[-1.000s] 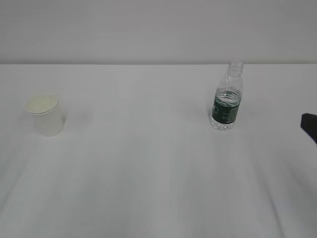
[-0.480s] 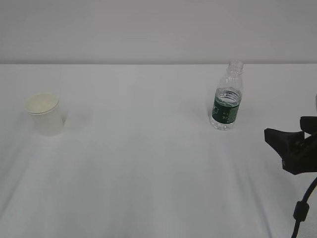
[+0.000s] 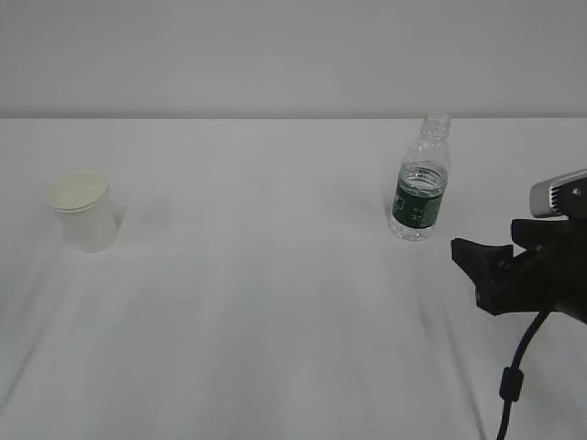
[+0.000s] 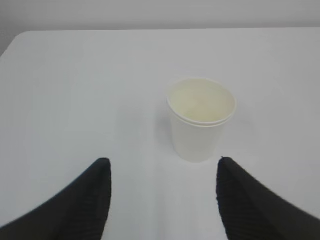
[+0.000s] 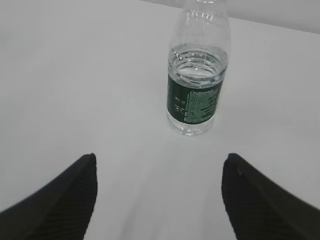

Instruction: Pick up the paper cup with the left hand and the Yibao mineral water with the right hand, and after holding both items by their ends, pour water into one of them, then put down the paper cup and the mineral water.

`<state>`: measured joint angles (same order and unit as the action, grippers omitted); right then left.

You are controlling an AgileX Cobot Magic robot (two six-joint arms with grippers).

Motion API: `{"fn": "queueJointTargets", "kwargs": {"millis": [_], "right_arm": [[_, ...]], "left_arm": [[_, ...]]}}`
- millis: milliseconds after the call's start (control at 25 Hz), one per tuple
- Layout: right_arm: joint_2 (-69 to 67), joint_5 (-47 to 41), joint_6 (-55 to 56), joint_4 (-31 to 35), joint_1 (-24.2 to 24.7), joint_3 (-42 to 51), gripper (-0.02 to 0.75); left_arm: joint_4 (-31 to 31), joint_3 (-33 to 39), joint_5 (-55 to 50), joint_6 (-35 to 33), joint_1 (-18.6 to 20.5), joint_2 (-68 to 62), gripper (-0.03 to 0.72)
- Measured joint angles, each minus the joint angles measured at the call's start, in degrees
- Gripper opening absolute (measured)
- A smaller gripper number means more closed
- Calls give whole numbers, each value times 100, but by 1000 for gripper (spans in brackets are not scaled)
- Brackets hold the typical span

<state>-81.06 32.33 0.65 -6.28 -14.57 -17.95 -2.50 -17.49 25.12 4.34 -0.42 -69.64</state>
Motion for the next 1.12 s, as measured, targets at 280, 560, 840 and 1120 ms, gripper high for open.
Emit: {"fn": "queueJointTargets", "kwargs": {"millis": [280,560,840,1120], "right_arm": [[-1052,1375,0,-18,0,-13,589],[-1569,2092,2,-18,0,-26,589],[-1786,2452,2,-18,0,-48,589],[-2299,3118,2,4,-9,-61,589]], "left_arm": [[-568,-11,1241,178,-178,-1091,477],[-756,-45,2513,219,-265,-2618,482],[-818,-77,3971,245,-265,-3830,538],[-843,-115,4025,247,-265,-4574,546]]}}
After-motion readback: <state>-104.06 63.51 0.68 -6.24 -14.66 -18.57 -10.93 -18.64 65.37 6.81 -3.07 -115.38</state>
